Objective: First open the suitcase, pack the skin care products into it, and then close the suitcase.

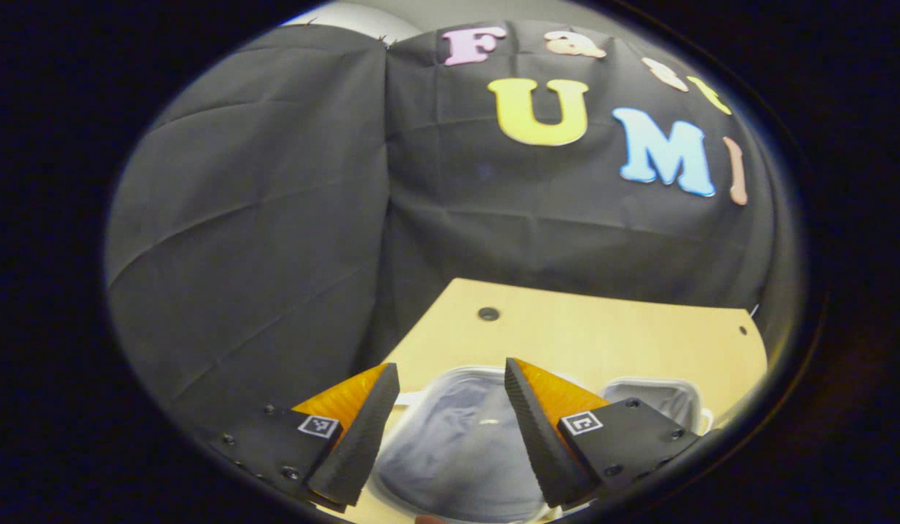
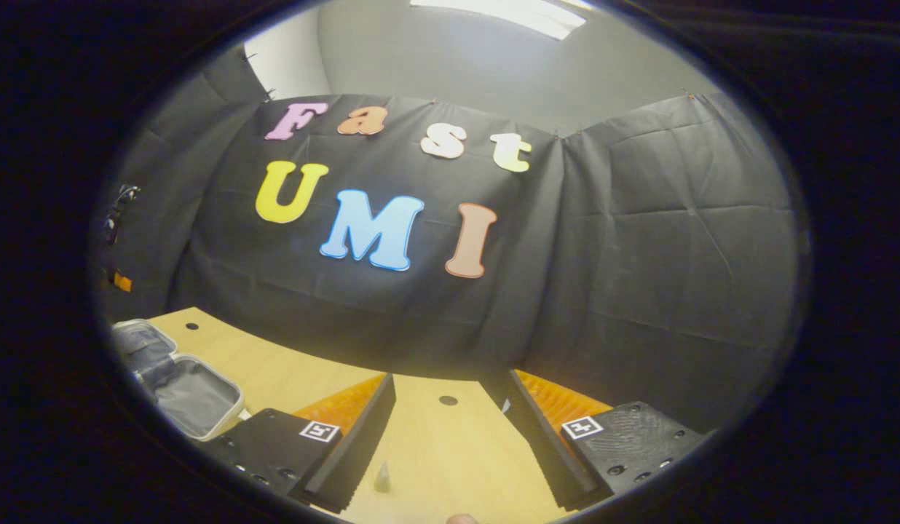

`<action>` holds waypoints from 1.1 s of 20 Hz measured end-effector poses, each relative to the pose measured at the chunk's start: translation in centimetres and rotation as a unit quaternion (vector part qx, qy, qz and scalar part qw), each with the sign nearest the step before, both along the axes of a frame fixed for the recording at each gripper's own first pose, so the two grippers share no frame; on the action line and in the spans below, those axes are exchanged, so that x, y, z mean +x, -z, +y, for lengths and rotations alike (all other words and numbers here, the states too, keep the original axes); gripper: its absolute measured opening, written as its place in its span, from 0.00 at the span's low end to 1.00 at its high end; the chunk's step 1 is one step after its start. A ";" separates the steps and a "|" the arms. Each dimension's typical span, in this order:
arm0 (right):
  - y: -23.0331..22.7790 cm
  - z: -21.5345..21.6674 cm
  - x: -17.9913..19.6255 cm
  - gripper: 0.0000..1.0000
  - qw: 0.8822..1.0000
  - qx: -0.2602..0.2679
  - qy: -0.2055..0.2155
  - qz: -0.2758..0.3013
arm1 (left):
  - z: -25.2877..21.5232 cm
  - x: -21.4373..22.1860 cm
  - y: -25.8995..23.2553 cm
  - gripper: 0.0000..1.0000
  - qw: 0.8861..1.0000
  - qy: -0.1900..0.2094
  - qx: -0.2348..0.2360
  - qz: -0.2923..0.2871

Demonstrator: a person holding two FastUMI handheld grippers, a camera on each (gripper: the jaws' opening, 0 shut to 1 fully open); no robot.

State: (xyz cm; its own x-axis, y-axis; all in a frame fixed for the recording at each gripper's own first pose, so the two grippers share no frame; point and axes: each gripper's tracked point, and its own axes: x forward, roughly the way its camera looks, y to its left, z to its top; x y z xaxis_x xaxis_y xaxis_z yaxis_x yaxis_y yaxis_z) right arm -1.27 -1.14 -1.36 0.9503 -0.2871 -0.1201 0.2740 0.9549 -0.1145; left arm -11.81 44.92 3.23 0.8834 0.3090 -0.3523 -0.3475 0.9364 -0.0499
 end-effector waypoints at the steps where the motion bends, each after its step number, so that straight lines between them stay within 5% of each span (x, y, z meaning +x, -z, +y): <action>1: 0.2 0.0 0.2 0.94 1.000 0.003 -0.011 -0.002 | -3.2 0.2 -0.7 0.95 1.000 0.017 0.001 -0.015; 6: 1.5 -1.1 0.7 0.94 0.999 0.024 -0.048 0.002 | -19.3 2.1 -2.8 0.94 0.991 0.100 0.028 -0.089; 13: 2.2 -3.3 0.1 0.94 0.998 0.037 -0.057 0.020 | -41.0 3.6 -3.3 0.94 0.961 0.221 -0.039 -0.160; 22: 4.7 -3.9 -0.5 0.94 0.993 0.047 -0.097 0.046 | -56.7 3.6 4.1 0.94 0.941 0.308 -0.042 -0.138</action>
State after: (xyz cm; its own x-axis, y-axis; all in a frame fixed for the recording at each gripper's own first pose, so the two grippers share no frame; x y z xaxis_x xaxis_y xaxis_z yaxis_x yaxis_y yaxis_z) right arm -1.78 -5.01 -6.09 0.9705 -0.0838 -0.2263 0.0770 0.9963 -0.0385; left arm -8.17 -11.80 -0.84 0.9473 -0.3092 -0.0838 0.2958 0.9447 -0.1415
